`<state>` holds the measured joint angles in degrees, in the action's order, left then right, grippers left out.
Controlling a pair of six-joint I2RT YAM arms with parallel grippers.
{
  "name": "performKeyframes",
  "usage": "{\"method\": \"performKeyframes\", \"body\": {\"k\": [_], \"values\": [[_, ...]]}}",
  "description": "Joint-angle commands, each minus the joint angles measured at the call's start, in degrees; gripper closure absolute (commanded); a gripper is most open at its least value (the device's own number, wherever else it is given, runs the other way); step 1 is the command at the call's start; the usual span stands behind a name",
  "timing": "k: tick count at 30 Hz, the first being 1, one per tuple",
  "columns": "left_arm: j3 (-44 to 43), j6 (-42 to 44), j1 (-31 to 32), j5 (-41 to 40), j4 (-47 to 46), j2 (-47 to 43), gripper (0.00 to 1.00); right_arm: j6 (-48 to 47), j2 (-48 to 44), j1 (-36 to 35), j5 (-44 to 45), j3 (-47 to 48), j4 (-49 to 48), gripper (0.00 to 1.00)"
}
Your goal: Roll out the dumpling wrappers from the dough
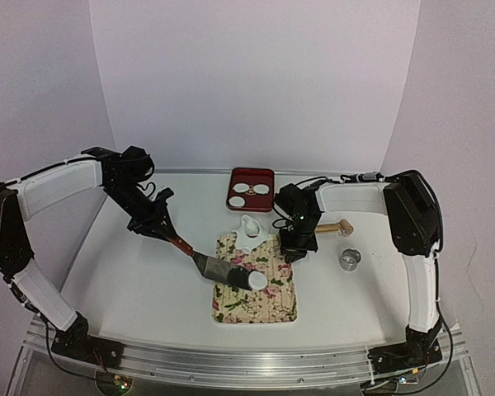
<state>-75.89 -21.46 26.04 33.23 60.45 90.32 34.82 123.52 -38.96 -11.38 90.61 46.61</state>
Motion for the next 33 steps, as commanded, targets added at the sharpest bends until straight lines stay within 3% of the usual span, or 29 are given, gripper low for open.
{"method": "performKeyframes", "body": {"k": [1,26,33], "values": [[3.32,-1.31,-0.35,-4.23,-2.33,-1.87,1.0,0.96,-0.49,-0.51,4.37,-1.34,2.08,1.0],[9.95,-4.94,2.35,-1.15,-11.74,0.59,1.0,0.54,1.03,-0.51,3.57,0.18,2.19,1.0],[15.39,-7.82,2.36,5.13,-21.4,-1.3,1.0,0.37,1.27,-0.52,2.57,0.18,2.17,1.0]]}}
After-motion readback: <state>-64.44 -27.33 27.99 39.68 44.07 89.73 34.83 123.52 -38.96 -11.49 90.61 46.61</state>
